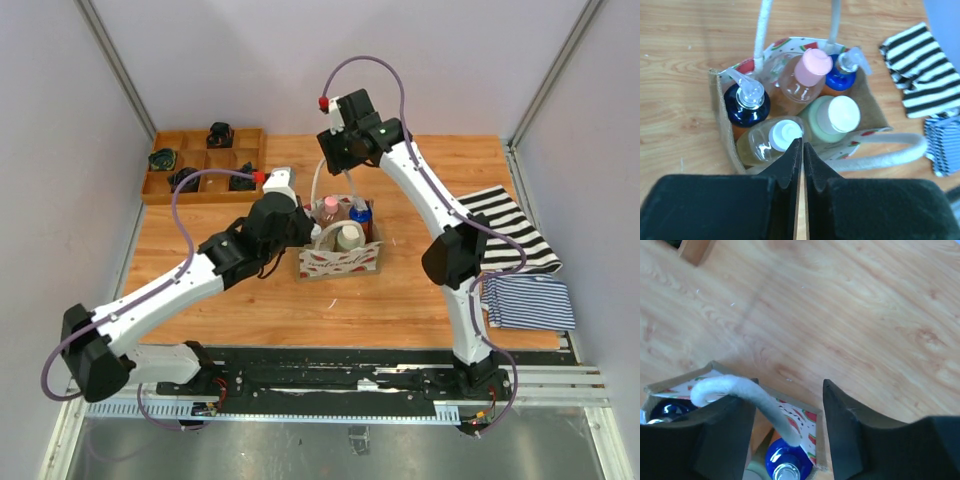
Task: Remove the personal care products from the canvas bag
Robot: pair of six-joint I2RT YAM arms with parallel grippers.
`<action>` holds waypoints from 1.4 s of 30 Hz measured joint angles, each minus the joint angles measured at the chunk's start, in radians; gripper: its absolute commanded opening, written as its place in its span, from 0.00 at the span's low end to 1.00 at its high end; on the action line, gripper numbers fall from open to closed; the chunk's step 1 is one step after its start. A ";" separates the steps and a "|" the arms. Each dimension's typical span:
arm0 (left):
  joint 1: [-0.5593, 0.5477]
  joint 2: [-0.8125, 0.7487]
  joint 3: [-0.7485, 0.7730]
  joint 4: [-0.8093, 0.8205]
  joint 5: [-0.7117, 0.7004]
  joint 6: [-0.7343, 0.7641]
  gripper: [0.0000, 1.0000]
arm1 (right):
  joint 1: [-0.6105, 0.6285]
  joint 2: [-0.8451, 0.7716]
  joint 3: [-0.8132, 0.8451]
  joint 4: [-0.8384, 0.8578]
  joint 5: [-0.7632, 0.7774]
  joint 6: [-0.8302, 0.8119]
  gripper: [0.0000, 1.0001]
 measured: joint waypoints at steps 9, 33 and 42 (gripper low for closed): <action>0.001 0.267 0.047 0.117 -0.200 0.060 0.06 | -0.013 -0.257 -0.349 0.167 0.104 -0.014 0.70; 0.016 0.125 0.154 -0.031 -0.317 0.031 0.69 | 0.113 -0.404 -0.753 0.337 -0.079 0.070 0.82; 0.023 0.064 0.154 -0.061 -0.323 0.042 0.71 | 0.129 -0.324 -0.748 0.359 -0.007 0.089 0.67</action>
